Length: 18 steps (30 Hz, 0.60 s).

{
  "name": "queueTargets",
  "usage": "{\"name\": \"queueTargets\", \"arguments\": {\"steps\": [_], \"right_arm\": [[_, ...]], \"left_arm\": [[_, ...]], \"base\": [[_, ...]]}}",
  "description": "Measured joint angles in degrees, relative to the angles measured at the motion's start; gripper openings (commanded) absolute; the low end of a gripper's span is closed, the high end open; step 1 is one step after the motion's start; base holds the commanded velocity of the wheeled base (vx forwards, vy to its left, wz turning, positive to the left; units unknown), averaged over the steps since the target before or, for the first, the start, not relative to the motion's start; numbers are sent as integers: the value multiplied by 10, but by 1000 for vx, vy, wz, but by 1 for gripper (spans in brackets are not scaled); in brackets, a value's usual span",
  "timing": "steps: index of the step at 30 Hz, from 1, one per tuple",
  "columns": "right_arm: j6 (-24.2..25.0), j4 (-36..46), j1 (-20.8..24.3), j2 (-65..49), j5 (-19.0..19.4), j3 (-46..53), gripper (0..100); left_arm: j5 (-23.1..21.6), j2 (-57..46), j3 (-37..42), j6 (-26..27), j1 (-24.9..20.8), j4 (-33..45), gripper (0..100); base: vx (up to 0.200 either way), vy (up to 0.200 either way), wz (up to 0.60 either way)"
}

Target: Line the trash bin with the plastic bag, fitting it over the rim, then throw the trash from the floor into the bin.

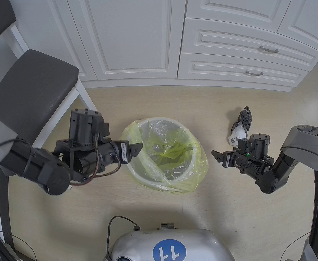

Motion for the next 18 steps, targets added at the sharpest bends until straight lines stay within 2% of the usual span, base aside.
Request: {"name": "queueTargets", "arguments": {"steps": [5, 9, 13, 18], "right_arm": [[-1, -2, 8, 1, -10, 19, 100], [0, -13, 24, 14, -13, 27, 100], [2, -45, 49, 44, -16, 28, 100], [5, -87, 88, 85, -17, 32, 100]], "left_arm": [[4, 32, 55, -13, -6, -114, 100], [-11, 52, 102, -27, 14, -229, 100], [-78, 62, 149, -41, 70, -307, 100], [-171, 52, 185, -50, 141, -329, 100]], "base": [[0, 0, 0], [0, 0, 0], [0, 0, 0], [0, 0, 0]]}}
